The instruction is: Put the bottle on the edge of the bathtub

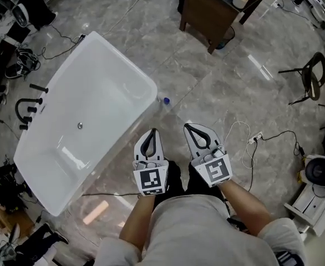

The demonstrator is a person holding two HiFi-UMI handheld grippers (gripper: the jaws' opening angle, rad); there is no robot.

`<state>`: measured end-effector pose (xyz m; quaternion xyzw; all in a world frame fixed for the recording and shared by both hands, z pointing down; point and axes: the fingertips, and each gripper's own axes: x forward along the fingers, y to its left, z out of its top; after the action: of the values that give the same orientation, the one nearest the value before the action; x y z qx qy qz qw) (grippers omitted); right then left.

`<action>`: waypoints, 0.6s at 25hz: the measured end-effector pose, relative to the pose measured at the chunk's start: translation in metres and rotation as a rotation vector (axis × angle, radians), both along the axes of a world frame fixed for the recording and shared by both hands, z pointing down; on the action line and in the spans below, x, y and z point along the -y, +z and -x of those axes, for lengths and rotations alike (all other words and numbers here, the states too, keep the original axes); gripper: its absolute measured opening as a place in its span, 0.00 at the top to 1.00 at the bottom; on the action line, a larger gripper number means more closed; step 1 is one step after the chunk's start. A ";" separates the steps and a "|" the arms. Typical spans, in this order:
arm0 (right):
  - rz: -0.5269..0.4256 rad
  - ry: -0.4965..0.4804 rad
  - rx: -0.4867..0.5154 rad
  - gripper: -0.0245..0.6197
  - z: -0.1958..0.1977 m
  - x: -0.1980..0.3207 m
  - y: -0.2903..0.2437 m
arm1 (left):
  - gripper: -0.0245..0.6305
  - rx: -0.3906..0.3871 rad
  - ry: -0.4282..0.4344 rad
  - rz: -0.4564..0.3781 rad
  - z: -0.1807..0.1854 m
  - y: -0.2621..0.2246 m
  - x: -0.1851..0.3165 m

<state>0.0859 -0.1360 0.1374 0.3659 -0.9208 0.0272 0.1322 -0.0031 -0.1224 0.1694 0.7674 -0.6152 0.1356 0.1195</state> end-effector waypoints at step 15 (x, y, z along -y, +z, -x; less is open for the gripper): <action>-0.119 -0.027 0.068 0.95 -0.068 -0.016 -0.090 | 0.95 0.024 -0.103 -0.129 -0.053 -0.085 -0.025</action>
<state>0.1542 -0.1198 0.0474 0.3595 -0.9296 -0.0169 0.0790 0.0501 -0.0969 0.0843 0.7393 -0.6626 0.0984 0.0692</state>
